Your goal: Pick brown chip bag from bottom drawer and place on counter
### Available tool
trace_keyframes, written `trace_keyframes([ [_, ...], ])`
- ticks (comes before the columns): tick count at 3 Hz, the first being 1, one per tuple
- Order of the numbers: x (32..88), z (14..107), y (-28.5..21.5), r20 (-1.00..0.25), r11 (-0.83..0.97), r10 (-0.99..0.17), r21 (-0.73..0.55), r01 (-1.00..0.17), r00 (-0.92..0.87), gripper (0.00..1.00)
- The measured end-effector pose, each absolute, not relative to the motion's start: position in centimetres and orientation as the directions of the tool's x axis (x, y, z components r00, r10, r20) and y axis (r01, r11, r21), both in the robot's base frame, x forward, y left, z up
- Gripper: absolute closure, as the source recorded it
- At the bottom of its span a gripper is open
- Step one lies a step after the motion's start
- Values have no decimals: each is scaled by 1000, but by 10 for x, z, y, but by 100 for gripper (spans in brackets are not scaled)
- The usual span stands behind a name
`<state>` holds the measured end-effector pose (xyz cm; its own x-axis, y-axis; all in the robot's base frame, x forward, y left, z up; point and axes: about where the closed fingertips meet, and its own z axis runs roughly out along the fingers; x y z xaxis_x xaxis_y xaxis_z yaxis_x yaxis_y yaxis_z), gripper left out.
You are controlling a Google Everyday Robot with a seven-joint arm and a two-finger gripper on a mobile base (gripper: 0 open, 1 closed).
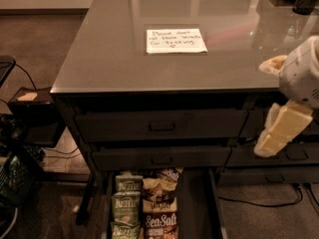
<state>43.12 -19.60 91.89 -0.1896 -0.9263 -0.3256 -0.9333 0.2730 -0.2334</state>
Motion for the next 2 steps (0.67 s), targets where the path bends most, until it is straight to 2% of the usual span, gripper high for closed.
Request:
trace_keyframes([
  [2, 422, 802, -150, -417, 254, -894, -174, -951, -162, 0],
])
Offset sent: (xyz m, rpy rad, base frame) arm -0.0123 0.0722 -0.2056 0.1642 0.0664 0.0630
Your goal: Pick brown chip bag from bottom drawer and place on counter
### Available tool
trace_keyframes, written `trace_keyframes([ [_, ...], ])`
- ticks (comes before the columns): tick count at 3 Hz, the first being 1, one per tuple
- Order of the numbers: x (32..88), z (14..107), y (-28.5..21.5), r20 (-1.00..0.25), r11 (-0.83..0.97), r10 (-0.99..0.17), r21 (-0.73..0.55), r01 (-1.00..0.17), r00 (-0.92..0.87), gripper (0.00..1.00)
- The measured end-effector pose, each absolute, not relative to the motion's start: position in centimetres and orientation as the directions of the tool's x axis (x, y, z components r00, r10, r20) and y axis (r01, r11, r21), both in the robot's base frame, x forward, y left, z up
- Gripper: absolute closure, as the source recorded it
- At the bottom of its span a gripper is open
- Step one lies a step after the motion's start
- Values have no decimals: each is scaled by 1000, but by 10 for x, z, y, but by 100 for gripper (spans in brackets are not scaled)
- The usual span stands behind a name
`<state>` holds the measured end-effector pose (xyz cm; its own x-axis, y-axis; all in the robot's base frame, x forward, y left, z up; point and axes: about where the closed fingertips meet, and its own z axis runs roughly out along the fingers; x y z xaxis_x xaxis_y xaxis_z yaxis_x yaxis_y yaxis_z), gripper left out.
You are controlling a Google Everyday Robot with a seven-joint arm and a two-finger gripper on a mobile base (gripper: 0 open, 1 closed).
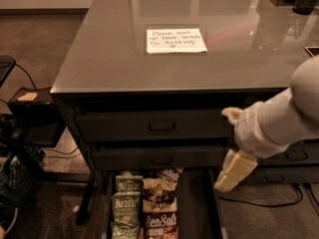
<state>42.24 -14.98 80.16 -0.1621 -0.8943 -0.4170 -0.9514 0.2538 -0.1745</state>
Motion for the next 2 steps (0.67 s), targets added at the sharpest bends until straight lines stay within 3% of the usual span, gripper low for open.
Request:
trace_keyframes([
  [2, 402, 674, -120, -409, 234, -894, -73, -969, -185, 0],
])
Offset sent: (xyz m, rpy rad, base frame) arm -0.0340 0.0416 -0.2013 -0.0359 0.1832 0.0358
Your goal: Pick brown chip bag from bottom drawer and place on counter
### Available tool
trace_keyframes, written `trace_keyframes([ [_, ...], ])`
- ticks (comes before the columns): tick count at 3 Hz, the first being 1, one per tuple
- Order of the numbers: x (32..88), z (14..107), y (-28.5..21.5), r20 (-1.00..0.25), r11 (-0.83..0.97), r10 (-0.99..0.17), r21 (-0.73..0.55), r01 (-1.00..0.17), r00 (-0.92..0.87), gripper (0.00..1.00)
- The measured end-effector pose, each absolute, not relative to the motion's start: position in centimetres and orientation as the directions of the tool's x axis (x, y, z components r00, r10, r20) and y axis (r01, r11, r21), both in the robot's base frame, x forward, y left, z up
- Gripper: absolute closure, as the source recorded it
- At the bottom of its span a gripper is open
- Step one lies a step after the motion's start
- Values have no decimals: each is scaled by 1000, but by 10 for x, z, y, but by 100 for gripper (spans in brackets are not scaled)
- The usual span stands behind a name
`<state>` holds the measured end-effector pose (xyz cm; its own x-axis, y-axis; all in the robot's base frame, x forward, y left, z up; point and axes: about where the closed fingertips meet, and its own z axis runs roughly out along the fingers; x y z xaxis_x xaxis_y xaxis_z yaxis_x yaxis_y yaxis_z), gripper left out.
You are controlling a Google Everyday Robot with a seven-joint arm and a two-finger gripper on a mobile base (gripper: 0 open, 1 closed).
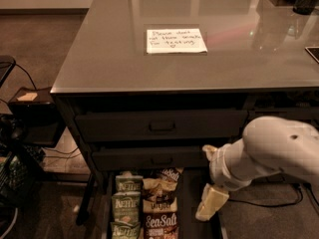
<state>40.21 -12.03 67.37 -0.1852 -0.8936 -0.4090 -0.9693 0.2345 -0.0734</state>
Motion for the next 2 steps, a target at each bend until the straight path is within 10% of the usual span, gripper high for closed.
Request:
trace_keyframes([
  [2, 401, 673, -121, -406, 234, -895, -74, -969, -185, 0],
])
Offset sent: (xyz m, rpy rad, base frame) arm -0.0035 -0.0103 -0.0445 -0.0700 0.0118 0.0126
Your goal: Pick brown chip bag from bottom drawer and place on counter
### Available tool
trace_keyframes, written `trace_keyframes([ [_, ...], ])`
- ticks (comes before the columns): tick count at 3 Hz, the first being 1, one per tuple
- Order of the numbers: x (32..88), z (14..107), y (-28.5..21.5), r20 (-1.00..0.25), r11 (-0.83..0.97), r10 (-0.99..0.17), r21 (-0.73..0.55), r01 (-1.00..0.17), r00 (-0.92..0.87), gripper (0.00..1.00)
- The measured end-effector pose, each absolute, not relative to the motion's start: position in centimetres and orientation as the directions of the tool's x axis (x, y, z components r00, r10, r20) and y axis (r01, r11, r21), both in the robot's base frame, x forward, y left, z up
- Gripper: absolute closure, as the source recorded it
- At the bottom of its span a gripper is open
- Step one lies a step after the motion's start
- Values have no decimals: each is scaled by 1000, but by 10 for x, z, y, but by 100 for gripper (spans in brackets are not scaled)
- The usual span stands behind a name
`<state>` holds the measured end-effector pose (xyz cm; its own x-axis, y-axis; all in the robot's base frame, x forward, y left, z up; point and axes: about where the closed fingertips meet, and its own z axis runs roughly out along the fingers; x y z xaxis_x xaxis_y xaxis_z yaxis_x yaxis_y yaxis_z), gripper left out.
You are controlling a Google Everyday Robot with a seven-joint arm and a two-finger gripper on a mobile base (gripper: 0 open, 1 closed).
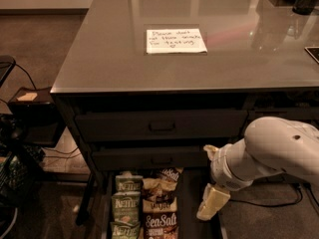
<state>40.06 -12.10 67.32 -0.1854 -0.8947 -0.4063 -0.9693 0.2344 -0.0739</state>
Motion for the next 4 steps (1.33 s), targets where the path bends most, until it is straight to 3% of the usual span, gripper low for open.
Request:
trace_keyframes([
  [2, 398, 544, -143, -399, 251, -891, -34, -967, -217, 0],
  [4, 412, 439, -135, -515, 258, -832, -26, -966, -208, 0],
])
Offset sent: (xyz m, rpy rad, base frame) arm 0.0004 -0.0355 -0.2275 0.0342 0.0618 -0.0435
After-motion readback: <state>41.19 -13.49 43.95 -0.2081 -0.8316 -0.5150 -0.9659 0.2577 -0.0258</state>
